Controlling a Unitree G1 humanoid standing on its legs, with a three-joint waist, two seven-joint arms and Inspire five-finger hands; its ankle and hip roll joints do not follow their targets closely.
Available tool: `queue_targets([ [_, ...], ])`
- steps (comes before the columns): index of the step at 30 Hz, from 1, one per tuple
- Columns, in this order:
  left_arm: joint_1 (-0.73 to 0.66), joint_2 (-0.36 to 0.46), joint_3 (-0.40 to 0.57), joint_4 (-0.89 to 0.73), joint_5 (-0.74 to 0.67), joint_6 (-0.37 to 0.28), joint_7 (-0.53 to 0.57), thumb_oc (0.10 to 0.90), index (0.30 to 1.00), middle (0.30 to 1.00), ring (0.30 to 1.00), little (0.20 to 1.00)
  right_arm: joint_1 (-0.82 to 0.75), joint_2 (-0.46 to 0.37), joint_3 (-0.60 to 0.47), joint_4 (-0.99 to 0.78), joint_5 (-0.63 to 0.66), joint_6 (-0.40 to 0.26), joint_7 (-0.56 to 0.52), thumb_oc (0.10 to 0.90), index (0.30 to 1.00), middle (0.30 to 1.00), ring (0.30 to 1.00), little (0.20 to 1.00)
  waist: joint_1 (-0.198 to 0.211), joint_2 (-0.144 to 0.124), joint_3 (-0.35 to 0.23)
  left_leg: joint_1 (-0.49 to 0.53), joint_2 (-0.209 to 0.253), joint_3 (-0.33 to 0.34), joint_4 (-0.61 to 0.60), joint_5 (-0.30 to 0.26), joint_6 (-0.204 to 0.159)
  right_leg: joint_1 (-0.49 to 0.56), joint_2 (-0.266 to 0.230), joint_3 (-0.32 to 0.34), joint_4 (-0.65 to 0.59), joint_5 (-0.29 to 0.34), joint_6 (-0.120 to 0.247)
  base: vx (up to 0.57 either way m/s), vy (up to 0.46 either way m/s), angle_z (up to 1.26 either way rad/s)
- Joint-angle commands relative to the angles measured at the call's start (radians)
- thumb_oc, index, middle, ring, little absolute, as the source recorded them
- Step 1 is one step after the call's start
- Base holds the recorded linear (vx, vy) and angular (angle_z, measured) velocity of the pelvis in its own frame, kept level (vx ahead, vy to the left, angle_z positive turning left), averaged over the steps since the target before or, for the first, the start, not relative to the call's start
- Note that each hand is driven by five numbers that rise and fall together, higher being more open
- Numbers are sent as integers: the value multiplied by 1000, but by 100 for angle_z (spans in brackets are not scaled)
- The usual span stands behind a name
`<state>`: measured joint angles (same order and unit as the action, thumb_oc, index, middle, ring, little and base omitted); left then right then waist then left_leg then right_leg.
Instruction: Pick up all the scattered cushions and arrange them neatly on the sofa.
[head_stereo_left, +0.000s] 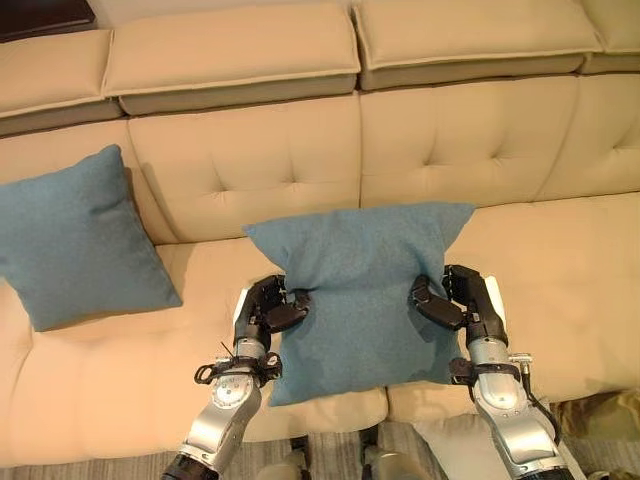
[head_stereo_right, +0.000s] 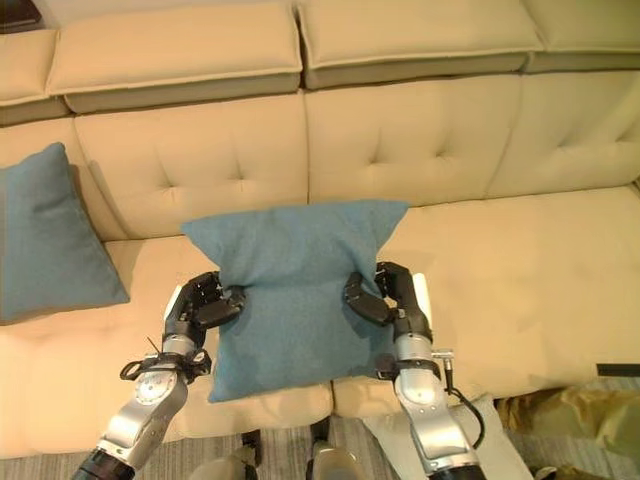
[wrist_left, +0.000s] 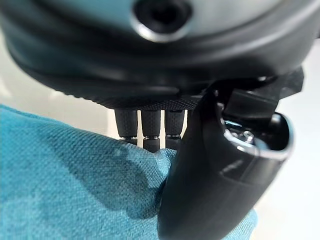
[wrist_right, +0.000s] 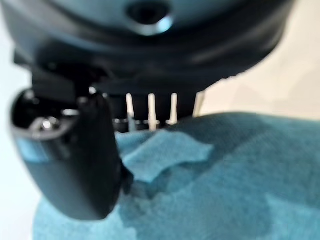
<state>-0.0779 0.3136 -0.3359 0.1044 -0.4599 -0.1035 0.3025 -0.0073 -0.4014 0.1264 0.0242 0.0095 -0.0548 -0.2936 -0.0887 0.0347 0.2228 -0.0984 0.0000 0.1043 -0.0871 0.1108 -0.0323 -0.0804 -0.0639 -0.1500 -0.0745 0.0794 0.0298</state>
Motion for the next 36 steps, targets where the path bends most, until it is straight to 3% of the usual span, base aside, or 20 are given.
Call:
queue_targets([
  [1,-180,-28,-49,-104,88,-128,-9,400,300,300,300,300,-188,39,18,-113,2,-153,-52,400,300,300,300,300,2,-66,-118,-52,29,31,73,-137,-1,-40,-14,59,58,-89,70,-39,14,1],
  [6,-349,-40,-71,5,150,-140,87,400,300,300,300,300,-374,65,84,-27,6,-153,-109,400,300,300,300,300,4,-66,-108,-110,30,43,53,-121,2,-123,-12,79,43,-56,78,-67,-3,-14],
  [13,-830,-10,-146,281,154,-182,232,400,300,300,300,300,-861,-25,185,228,-22,-127,-254,400,300,300,300,300,11,-34,-83,-242,28,33,0,-45,-23,-278,-6,71,38,-13,92,-71,-21,-7],
  [14,-833,-9,-146,283,154,-183,231,400,300,300,300,300,-864,-26,185,230,-21,-128,-254,400,300,300,300,300,11,-34,-83,-246,28,33,0,-41,-23,-283,-7,71,37,-10,91,-27,-26,5],
  [21,-1202,93,-227,546,181,-163,237,400,300,300,300,300,-1188,-99,272,493,5,-121,-316,400,300,300,300,300,16,-3,-48,-343,24,9,0,-11,-43,-378,0,64,34,18,104,-6,-7,1],
  [27,-1337,118,-278,716,174,-146,205,400,300,300,300,300,-1329,-139,357,670,6,-101,-320,400,300,300,300,300,14,9,-44,-410,25,-2,0,8,-54,-439,7,69,12,42,112,5,-21,2],
  [35,-1469,87,-309,935,119,-129,178,400,300,300,300,300,-1519,-164,491,929,61,-73,-310,400,300,300,300,300,28,7,-44,-512,24,-28,0,34,-68,-534,16,68,-13,73,122,-1,-49,9],
  [36,-1488,101,-318,954,109,-126,168,508,462,462,462,462,-1547,-184,509,943,89,-69,-296,569,554,554,554,554,28,5,-43,-540,25,-36,0,42,-69,-560,22,71,-13,76,124,2,-69,51],
])
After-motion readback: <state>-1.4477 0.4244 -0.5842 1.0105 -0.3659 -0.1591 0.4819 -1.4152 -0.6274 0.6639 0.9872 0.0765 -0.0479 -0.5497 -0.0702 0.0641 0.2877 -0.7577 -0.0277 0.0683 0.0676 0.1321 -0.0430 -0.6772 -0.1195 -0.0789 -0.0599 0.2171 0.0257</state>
